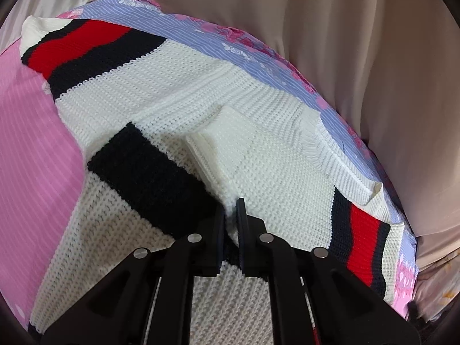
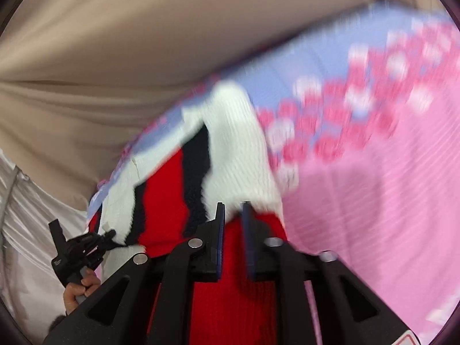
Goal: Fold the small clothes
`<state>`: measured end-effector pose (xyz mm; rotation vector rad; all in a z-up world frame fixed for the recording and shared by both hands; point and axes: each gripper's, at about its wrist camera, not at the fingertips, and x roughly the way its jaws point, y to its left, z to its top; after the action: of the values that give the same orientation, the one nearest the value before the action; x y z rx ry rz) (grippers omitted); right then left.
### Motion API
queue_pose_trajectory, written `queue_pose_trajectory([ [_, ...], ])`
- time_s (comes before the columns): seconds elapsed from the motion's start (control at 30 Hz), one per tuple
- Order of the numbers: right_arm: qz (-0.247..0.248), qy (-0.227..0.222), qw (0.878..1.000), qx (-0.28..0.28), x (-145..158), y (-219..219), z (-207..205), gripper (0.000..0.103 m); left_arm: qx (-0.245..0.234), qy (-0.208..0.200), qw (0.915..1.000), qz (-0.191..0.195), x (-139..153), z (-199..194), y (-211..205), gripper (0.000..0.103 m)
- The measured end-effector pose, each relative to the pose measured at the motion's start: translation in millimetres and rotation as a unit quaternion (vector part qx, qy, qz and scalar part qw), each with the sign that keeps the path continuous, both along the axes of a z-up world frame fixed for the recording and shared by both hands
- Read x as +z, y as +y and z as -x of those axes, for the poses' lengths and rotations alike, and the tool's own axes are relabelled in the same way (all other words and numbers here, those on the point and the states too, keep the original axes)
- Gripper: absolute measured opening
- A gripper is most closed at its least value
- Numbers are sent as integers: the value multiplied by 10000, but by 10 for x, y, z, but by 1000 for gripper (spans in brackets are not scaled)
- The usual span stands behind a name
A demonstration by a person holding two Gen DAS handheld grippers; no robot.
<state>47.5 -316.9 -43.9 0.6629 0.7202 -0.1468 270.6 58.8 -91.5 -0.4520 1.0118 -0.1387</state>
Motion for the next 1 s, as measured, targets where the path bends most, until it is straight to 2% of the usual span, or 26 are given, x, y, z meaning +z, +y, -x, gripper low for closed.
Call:
queue_pose_trajectory([
  [0.1, 485, 69, 9963, 705, 203, 163, -530, 16, -18, -53, 9999, -89, -3, 12, -37, 9],
  [0.13, 679, 123, 9932, 942, 193, 231, -769, 16, -21, -76, 9999, -127, 0, 14, -49, 9],
  [0.2, 1090, 501, 9846, 1270, 28, 231, -1282, 13, -38, -108, 9998, -160, 4, 20, -48, 9],
  [0.23, 1182, 734, 9823, 1253, -87, 167, -1444, 12, -65, -127, 9998, -161, 2, 20, -44, 9],
  [0.3, 1263, 1141, 9824, 773, -381, -131, -1645, 10, -100, -144, 9998, -126, -3, 12, -31, 9],
  [0.33, 1182, 1180, 9844, 555, -481, -337, -1629, 0, -131, -160, 9997, -89, -7, 12, -15, 9],
  [0.37, 916, 1020, 9894, 479, -487, -462, -1588, 0, -154, -157, 9998, -31, -4, 28, 8, 10],
  [0.43, 891, 1076, 9899, 260, -375, -493, -1497, 0, -146, -80, 9994, 300, 12, 42, 131, 16],
  [0.47, 1045, 1016, 9891, 209, -241, -413, -1401, 0, -45, -67, 9988, 479, 46, 67, 245, 26],
  [0.5, 1088, 878, 9897, 303, -110, -305, -1294, 14, 107, -146, 9977, 651, 104, 97, 393, 40],
  [0.53, 1122, 700, 9901, 462, 38, -155, -1150, 14, 383, -371, 9950, 842, 213, 144, 656, 46],
  [0.6, 1228, 537, 9880, 763, 211, 108, -880, 16, 900, -613, 9899, 912, 360, 159, 1116, 69],
  [0.67, 1264, 438, 9853, 1065, 298, 448, -635, 33, 1691, -682, 9789, 921, 443, 68, 1803, 82],
  [0.7, 1266, 443, 9837, 1195, 286, 636, -538, 47, 1955, -641, 9745, 894, 437, 11, 2040, 83],
  [0.73, 1227, 468, 9825, 1318, 275, 760, -398, 52, 2310, -516, 9670, 945, 379, -109, 2415, 83],
  [0.83, 1051, 778, 9751, 1790, 74, 1256, -113, 52, 3021, -58, 9429, 1405, 87, -374, 3133, 81],
  [0.9, 935, 973, 9699, 2025, -26, 1494, -71, 52, 3308, 91, 9265, 1791, -124, -509, 3433, 74],
  [0.93, 899, 1078, 9669, 2132, -80, 1647, -30, 52, 3362, 21, 9261, 1712, -110, -564, 3455, 72],
  [0.97, 866, 1127, 9650, 2204, -109, 1728, -19, 52, 3322, 12, 9296, 1597, -97, -644, 3476, 66],
  [1.0, 821, 1165, 9635, 2266, -143, 1804, -21, 52, 3225, 15, 9333, 1578, -96, -704, 3480, 51],
])
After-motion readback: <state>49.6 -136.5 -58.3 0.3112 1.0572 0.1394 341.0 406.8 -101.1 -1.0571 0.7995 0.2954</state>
